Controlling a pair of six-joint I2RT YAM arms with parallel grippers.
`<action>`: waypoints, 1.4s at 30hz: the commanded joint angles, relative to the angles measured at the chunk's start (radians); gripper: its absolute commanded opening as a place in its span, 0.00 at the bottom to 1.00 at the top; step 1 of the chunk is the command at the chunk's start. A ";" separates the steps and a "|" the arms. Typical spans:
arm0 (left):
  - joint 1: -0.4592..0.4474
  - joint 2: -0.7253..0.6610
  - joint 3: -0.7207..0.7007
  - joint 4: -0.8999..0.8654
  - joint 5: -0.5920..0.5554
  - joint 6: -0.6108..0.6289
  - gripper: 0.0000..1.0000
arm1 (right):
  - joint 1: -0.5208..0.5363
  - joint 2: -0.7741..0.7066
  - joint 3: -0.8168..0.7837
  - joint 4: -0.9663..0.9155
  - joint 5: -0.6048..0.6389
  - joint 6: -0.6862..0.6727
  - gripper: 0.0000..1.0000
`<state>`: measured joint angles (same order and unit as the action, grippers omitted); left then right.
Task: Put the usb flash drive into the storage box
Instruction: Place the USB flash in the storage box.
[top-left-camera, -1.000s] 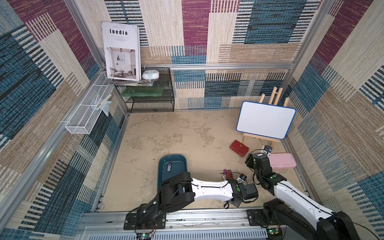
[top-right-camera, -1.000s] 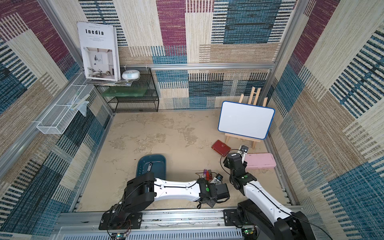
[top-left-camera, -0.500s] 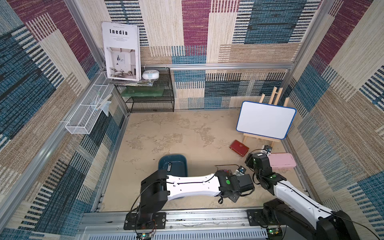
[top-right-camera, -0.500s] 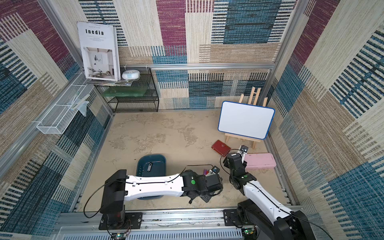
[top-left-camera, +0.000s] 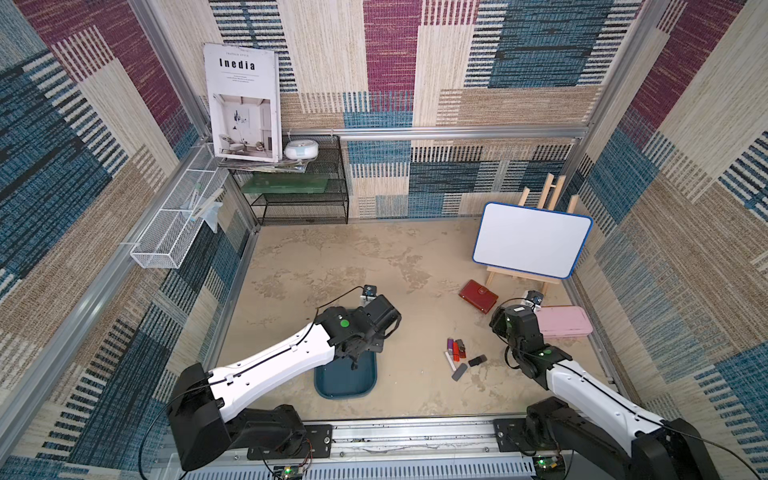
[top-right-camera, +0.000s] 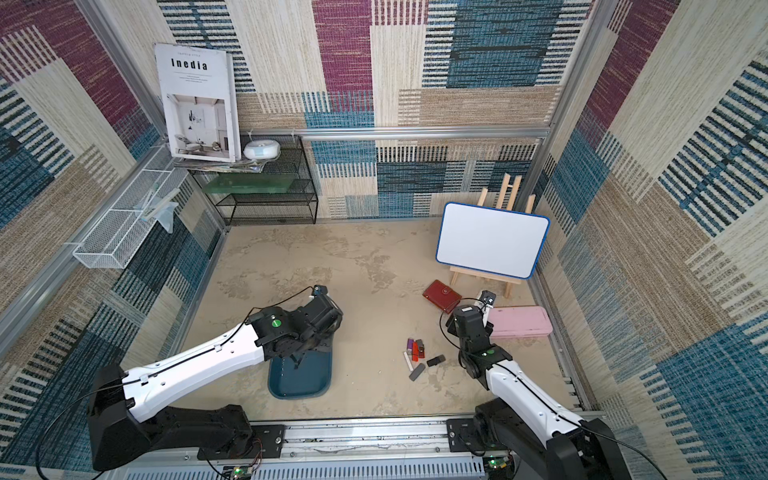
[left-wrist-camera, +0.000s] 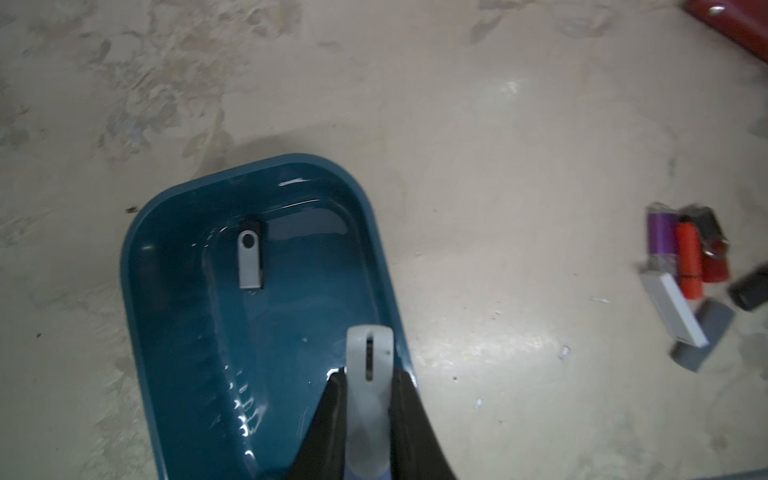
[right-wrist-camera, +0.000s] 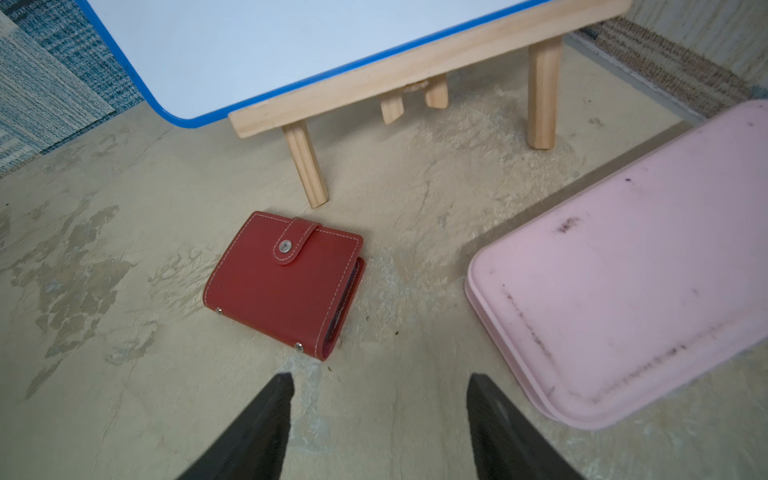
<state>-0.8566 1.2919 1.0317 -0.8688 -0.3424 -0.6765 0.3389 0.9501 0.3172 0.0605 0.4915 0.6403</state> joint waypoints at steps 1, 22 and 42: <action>0.078 0.006 -0.032 0.019 0.015 0.025 0.00 | 0.000 0.003 0.000 0.024 0.002 0.002 0.71; 0.246 0.317 -0.043 0.226 0.091 0.109 0.00 | 0.000 0.011 -0.003 0.027 -0.001 0.002 0.71; 0.278 0.346 -0.065 0.255 0.107 0.117 0.31 | 0.000 0.021 -0.001 0.031 -0.004 0.003 0.71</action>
<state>-0.5793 1.6581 0.9627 -0.6022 -0.2478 -0.5617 0.3389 0.9680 0.3172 0.0765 0.4870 0.6403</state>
